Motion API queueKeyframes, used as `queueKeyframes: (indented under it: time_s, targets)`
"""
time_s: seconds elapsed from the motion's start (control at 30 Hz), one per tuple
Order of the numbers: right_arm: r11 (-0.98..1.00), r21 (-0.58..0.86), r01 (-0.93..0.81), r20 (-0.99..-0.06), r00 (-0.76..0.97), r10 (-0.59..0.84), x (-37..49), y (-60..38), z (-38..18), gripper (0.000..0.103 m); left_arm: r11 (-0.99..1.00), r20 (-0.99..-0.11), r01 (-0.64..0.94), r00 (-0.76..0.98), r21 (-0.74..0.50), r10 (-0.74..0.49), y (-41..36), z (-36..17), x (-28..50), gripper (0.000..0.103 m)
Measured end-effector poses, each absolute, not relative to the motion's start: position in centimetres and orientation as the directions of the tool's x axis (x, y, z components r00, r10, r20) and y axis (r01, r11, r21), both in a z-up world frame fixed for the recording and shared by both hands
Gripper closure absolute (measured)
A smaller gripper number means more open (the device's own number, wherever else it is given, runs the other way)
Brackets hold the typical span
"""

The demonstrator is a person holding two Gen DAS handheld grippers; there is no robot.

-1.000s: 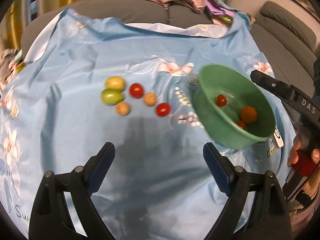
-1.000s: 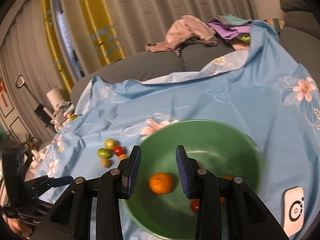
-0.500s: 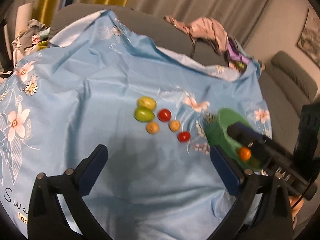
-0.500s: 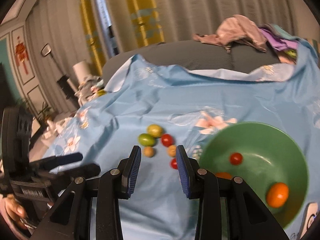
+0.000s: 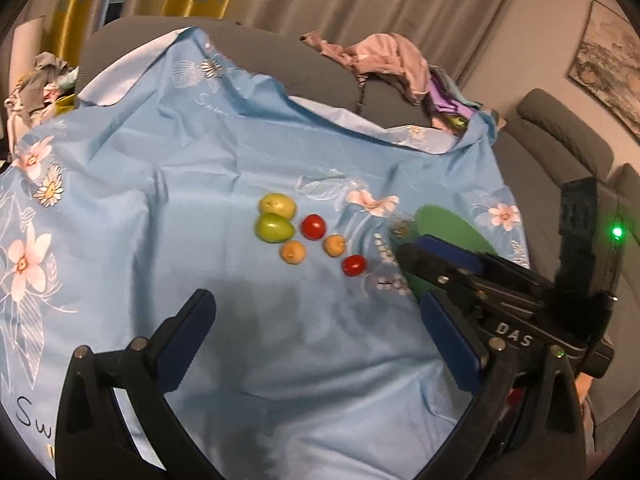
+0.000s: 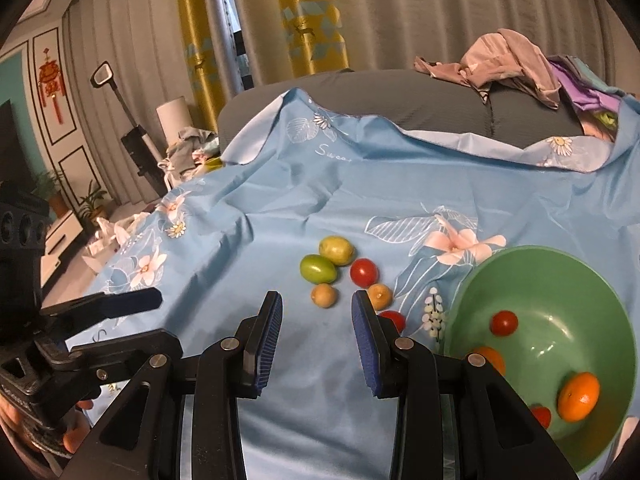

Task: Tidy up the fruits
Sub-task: 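Withdraw the right gripper from the bowl back over the remaining fruit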

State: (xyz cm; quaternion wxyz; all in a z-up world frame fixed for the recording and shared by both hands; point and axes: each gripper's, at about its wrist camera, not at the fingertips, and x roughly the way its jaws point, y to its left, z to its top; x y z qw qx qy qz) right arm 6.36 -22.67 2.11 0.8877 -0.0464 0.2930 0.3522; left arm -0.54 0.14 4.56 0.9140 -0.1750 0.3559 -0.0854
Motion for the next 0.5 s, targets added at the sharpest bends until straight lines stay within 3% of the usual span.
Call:
queueKeyframes:
  time_s: [0.3,0.5]
  targets:
    - [0.756,0.112,-0.644,-0.587,0.571,0.573,6.9,-22.3,1.2,0.067,0.937,-0.647,-0.028,0.731,-0.348,-0.219,1.2,3.8,0.2,0.0]
    - [0.763,0.097,-0.639,-0.603,0.573,0.556,7.1,-22.0,0.8,0.067,0.943,-0.61,-0.033,0.77,-0.332,-0.188,2.1,4.2,0.3,0.0]
